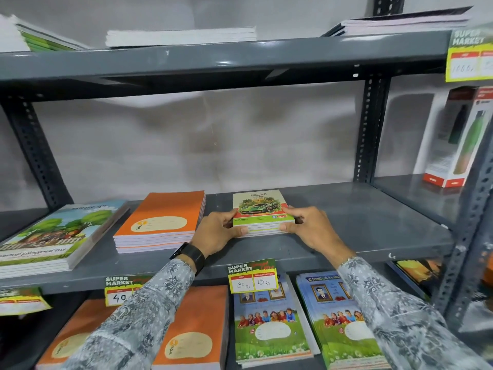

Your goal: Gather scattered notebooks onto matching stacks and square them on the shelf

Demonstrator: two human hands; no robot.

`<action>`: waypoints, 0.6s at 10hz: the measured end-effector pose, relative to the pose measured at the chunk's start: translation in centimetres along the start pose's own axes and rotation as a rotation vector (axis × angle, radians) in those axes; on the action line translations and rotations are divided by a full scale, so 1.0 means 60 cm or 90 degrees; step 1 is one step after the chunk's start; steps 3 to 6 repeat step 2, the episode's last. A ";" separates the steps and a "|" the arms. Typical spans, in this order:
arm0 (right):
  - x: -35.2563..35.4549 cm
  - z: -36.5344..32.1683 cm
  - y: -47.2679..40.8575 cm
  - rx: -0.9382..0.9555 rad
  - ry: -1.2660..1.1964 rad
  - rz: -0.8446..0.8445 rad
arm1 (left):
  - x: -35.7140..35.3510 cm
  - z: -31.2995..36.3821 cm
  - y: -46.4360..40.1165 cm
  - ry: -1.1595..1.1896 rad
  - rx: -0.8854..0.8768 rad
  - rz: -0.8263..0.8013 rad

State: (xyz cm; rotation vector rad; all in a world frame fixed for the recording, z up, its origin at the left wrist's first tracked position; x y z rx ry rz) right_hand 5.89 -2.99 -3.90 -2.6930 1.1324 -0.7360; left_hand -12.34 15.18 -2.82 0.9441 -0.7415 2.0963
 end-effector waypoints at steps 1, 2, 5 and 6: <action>0.000 0.001 0.002 0.003 0.005 -0.012 | 0.002 -0.001 0.002 0.005 0.015 -0.003; -0.001 -0.014 0.011 0.007 0.019 -0.024 | 0.003 0.010 0.015 -0.018 -0.019 0.005; -0.001 -0.014 0.011 0.007 0.019 -0.024 | 0.003 0.010 0.015 -0.018 -0.019 0.005; -0.001 -0.014 0.011 0.007 0.019 -0.024 | 0.003 0.010 0.015 -0.018 -0.019 0.005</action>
Point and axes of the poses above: each hand's wrist, its own y-axis away from the middle knuckle, its own x-axis out of the back of the hand, z = x × y, the point moved 1 cm from there along -y, towards the middle knuckle, and after that the axes turned 12 degrees about -y, right-handed, at the moved point
